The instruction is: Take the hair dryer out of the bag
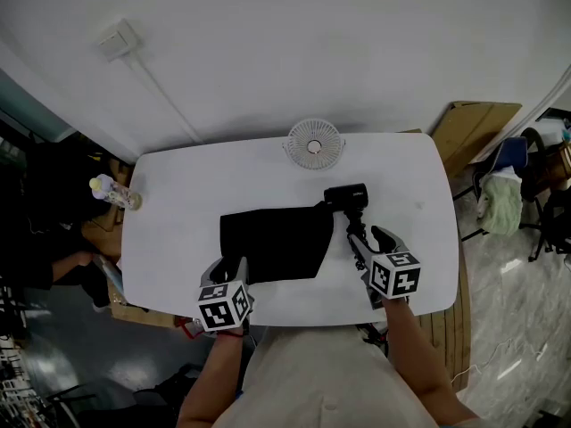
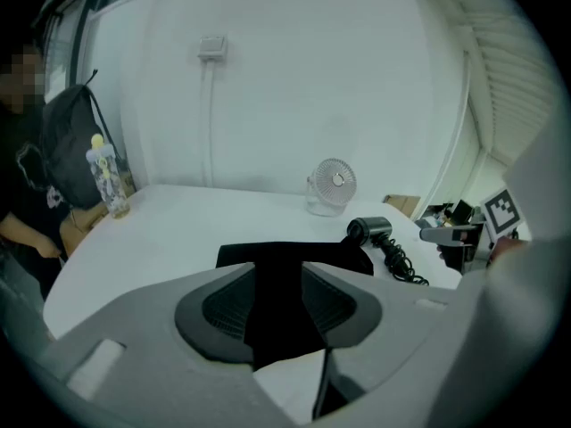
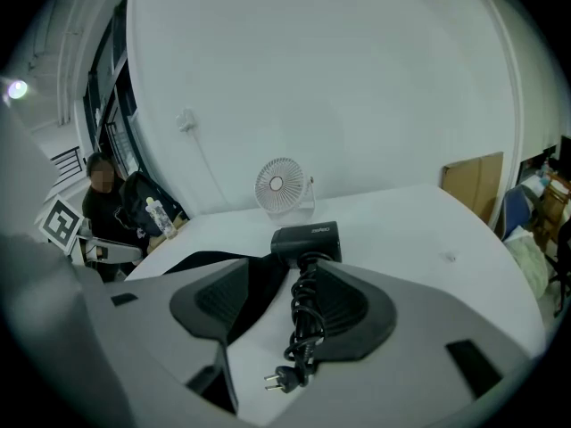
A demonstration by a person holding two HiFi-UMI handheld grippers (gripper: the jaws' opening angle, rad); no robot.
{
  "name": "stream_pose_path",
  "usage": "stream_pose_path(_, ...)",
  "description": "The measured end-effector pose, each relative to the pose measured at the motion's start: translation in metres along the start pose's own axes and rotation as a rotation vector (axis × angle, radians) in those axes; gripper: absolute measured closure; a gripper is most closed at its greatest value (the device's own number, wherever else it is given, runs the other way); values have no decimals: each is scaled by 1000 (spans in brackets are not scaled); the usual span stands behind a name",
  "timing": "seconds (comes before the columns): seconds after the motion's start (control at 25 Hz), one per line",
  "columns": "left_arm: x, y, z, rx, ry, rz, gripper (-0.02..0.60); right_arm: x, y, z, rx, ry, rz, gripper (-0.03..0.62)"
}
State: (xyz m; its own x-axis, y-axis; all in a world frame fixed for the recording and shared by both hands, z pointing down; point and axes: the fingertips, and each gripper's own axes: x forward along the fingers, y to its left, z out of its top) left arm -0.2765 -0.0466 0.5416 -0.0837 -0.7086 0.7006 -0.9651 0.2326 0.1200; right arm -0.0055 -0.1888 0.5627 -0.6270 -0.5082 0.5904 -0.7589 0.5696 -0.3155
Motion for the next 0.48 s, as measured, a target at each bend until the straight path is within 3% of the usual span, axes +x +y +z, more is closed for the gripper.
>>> stream_pose_path(0.08,-5,-6,14,24,-40,4,433,-5,4,3,-3,-15,11,352)
stream_pose_path(0.2,-8,-25,30,20,-101,-61,433,-12,11,7,-16,-30,26,359)
stream_pose_path(0.48,-17,-91,52,26,-242,-331,434,-32,41,17,-50,-70,103,424)
